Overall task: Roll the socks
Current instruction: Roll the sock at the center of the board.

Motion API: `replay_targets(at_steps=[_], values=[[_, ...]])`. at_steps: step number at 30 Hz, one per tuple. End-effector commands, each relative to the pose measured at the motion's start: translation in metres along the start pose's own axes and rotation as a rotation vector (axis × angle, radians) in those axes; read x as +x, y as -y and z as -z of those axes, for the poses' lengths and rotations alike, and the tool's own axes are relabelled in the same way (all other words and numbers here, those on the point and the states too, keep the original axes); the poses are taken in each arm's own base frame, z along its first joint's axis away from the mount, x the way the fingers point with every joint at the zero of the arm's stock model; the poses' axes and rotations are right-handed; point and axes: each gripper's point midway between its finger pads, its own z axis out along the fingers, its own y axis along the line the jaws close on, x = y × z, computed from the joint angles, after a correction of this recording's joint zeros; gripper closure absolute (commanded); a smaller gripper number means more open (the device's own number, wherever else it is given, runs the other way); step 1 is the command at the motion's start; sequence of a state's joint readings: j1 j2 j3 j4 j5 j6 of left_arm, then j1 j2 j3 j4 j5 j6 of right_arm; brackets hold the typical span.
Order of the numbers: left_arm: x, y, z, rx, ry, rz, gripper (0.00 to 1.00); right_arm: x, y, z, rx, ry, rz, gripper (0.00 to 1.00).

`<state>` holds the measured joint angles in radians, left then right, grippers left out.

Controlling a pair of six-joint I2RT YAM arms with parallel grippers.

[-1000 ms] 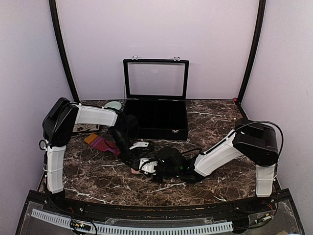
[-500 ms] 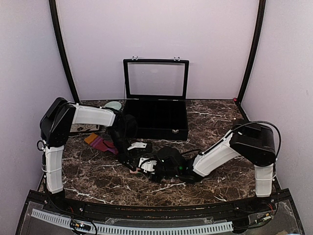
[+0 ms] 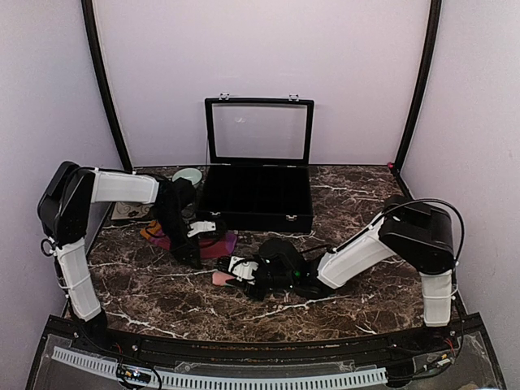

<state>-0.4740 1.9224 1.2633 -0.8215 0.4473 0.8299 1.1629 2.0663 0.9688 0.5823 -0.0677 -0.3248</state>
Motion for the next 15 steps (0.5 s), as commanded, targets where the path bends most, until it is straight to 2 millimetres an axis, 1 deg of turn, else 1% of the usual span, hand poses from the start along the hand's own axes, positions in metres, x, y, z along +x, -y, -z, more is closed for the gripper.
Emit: replay_targets(at_steps=[1,3,7,8,9,12,14,15], values=[[-0.001,-0.013,0.035,-0.184,0.042,0.002,0.50,0.171,-0.087,0.046,-0.296,-0.613,-0.183,0.93],[-0.003,-0.017,0.048,-0.247,0.090,0.009,0.50,0.171,-0.090,0.048,-0.306,-0.643,-0.229,0.93],[-0.002,-0.020,0.066,-0.349,0.116,-0.027,0.50,0.170,-0.096,0.051,-0.327,-0.693,-0.376,0.93],[-0.005,-0.019,0.074,-0.379,0.128,-0.043,0.50,0.168,-0.101,0.053,-0.352,-0.698,-0.406,0.93],[-0.005,-0.020,0.078,-0.397,0.131,-0.051,0.50,0.168,-0.103,0.055,-0.358,-0.705,-0.430,0.93],[-0.009,-0.011,0.100,-0.459,0.168,-0.111,0.50,0.165,-0.116,0.061,-0.425,-0.725,-0.533,0.92],[-0.006,-0.008,0.106,-0.503,0.171,-0.157,0.49,0.167,-0.124,0.063,-0.465,-0.754,-0.603,0.92],[-0.002,-0.012,0.108,-0.549,0.158,-0.181,0.46,0.167,-0.129,0.065,-0.486,-0.764,-0.630,0.92]])
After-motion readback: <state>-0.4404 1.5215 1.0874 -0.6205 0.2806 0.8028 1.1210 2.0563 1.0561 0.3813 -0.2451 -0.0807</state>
